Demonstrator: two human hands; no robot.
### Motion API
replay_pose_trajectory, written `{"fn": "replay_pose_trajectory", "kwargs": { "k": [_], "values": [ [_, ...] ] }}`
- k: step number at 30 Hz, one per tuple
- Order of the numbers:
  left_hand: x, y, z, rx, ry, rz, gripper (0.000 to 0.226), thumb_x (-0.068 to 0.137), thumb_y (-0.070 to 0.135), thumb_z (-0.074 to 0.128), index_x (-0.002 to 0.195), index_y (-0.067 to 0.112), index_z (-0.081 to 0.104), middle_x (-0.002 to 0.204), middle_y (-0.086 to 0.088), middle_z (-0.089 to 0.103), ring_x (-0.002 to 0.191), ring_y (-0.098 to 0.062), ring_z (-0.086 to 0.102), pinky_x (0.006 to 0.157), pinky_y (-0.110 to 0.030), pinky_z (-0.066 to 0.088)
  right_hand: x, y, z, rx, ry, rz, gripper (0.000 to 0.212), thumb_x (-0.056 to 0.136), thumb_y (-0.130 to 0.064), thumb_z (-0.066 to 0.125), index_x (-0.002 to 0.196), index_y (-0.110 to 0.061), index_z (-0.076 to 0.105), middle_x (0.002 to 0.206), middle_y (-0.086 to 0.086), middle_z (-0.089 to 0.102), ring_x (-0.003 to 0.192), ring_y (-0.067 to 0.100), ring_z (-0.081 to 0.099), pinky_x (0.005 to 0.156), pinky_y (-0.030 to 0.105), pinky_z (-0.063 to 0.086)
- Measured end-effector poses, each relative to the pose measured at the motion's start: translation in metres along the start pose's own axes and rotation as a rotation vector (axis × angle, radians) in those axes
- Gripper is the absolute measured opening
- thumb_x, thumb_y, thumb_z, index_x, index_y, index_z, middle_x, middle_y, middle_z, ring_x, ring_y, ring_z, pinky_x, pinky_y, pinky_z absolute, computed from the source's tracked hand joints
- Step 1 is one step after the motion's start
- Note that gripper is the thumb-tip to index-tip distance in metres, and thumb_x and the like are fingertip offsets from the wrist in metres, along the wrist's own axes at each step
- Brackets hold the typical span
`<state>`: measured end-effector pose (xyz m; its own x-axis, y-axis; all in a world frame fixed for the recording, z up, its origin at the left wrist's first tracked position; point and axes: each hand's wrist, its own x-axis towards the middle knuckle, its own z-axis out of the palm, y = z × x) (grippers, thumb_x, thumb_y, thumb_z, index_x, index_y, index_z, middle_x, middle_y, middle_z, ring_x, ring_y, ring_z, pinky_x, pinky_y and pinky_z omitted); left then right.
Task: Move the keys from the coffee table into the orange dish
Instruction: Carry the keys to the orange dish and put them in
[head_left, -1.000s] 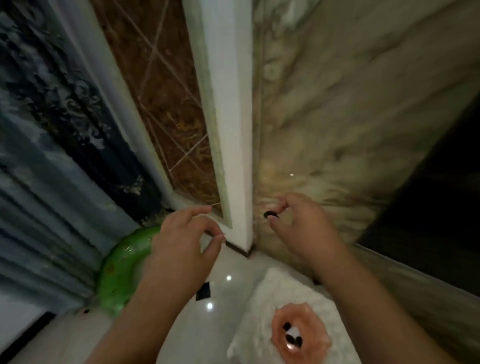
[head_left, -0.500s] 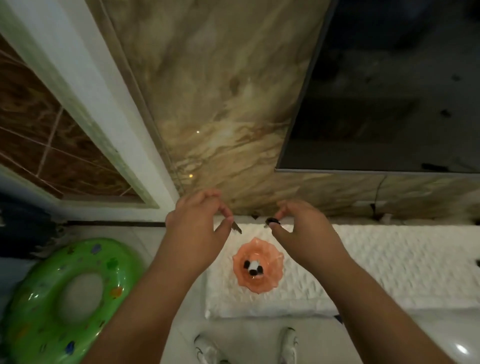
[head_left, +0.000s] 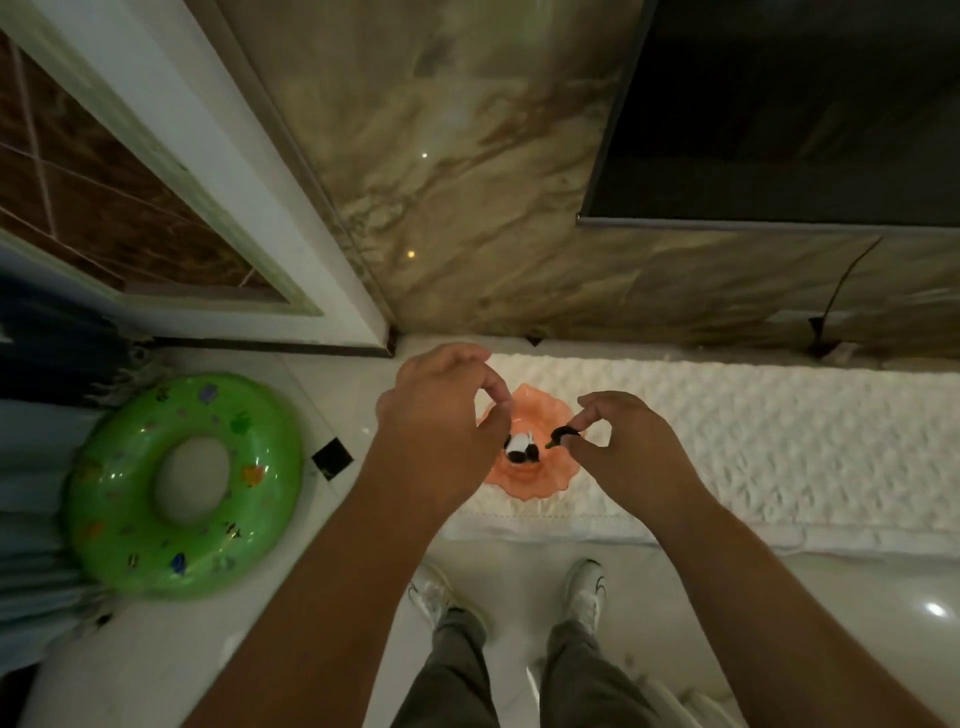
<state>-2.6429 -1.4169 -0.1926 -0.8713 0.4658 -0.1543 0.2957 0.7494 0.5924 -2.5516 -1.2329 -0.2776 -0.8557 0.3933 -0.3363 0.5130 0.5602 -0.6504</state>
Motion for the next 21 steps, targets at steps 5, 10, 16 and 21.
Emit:
{"fn": "replay_pose_trajectory", "kwargs": {
  "k": [5,10,16,21],
  "values": [
    [0.012,-0.014,0.042,0.010,-0.021,-0.043,0.002,0.084,0.033,0.066,0.086,0.033,0.067,0.127,0.022,0.053,0.120,-0.007,0.042,0.096,-0.041,0.041,0.026,0.053,0.041,-0.029,-0.064,0.050,0.008,0.082,-0.031,0.073,0.083,-0.029,0.066,0.113,-0.015,0.059,0.107,0.006,0.054,0.076,0.020,0.038],
    [0.026,-0.037,0.076,0.040,-0.043,-0.084,0.004,0.086,0.036,0.063,0.088,0.034,0.065,0.129,0.023,0.050,0.123,-0.004,0.039,0.097,-0.039,0.039,0.050,0.102,0.082,-0.104,-0.084,0.072,0.009,0.081,-0.032,0.074,0.082,-0.029,0.067,0.112,-0.010,0.062,0.108,0.014,0.057,0.084,0.034,0.050],
    [0.036,-0.066,0.116,0.016,-0.087,-0.136,0.004,0.085,0.035,0.066,0.089,0.033,0.065,0.130,0.021,0.049,0.125,-0.007,0.035,0.099,-0.046,0.040,0.066,0.148,0.135,-0.190,-0.070,0.133,0.007,0.083,-0.035,0.072,0.087,-0.030,0.073,0.119,-0.010,0.061,0.113,0.020,0.054,0.081,0.035,0.044],
    [0.036,-0.085,0.146,0.003,-0.115,-0.167,0.003,0.085,0.034,0.066,0.088,0.032,0.065,0.127,0.019,0.051,0.123,-0.009,0.037,0.100,-0.044,0.039,0.064,0.178,0.171,-0.266,-0.053,0.199,0.007,0.083,-0.033,0.071,0.089,-0.030,0.073,0.124,-0.008,0.061,0.116,0.023,0.049,0.084,0.038,0.040]
  ]
}}
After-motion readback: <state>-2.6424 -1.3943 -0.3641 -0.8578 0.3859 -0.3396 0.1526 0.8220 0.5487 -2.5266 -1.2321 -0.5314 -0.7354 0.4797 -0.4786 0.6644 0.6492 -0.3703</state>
